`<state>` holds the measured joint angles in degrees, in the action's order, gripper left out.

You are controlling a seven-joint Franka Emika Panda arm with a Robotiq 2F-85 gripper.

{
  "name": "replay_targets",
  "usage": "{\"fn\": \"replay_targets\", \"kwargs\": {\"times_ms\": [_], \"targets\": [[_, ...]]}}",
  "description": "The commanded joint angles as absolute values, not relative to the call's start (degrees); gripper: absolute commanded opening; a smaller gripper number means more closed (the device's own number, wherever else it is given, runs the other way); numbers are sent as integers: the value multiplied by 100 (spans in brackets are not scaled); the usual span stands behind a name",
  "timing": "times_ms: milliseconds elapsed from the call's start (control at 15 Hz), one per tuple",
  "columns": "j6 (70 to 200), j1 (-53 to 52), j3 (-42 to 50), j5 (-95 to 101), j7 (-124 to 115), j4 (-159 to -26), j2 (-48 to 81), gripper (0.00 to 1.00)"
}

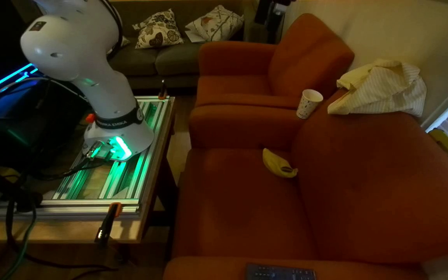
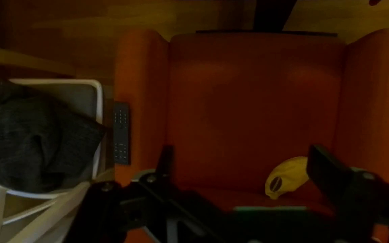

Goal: Put the yellow towel on the right armrest then put the remote control on the seat.

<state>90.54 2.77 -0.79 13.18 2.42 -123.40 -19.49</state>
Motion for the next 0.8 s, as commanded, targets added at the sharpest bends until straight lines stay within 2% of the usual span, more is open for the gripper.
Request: {"fn": "replay_targets", "kwargs": {"times_ms": [0, 400, 733], "targets": [[9711, 22, -22, 1381, 818, -12222, -1632, 100], [11253, -157, 6, 1086, 1456, -12202, -1100, 100], [11014, -99, -39, 1168, 1410, -12213, -1005, 100]]}}
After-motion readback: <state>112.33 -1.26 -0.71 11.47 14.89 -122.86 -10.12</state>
